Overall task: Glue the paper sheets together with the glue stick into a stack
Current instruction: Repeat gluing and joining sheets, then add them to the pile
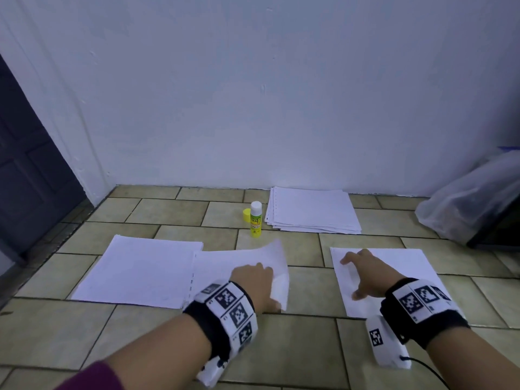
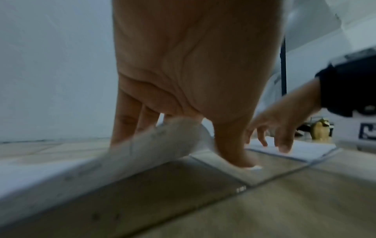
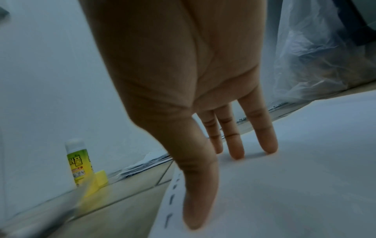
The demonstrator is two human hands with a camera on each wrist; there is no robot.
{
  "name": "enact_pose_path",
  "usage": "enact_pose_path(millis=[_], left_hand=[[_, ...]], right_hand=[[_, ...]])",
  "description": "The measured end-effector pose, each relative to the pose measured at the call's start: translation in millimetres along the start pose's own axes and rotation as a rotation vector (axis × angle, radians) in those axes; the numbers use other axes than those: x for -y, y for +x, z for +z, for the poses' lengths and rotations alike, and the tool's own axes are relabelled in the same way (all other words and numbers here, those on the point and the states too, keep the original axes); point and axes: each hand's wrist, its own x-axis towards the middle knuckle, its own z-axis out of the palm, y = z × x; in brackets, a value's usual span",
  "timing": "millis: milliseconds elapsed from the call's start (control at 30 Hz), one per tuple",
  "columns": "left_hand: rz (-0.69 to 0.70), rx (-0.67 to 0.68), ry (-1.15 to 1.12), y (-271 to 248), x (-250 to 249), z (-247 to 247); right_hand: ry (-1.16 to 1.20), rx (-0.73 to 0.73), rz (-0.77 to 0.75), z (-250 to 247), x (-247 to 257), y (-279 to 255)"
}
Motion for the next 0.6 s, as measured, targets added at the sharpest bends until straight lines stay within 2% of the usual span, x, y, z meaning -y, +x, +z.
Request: enact_pose_path(millis=[200,333,433,533,600], left_hand=[[0.089,0.092,0.009,8.4,14.7,5.9],[0.178,0.055,0.008,12.2,31.0,7.6],[0.151,0.031,-0.027,14.1,36.4,9.8],[0.103,0.151,-0.049,16.4,39.9,15.0],[0.131,0.214,0.019,18.7,43.7,14.8]], right_hand=[[-0.059,0.048,-0.017,-1.4,-2.8,-0.7],[-0.046,0.033,-0.013,-1.0,-0.9,-1.6],[-0.069,0.026,-0.024,-2.5,1.7,-2.6],[-0.082,0.036,-0.004,-9.6,7.3,-5.1],[-0.06,-0.011,-0.016,-19.6,18.8,-6.0]])
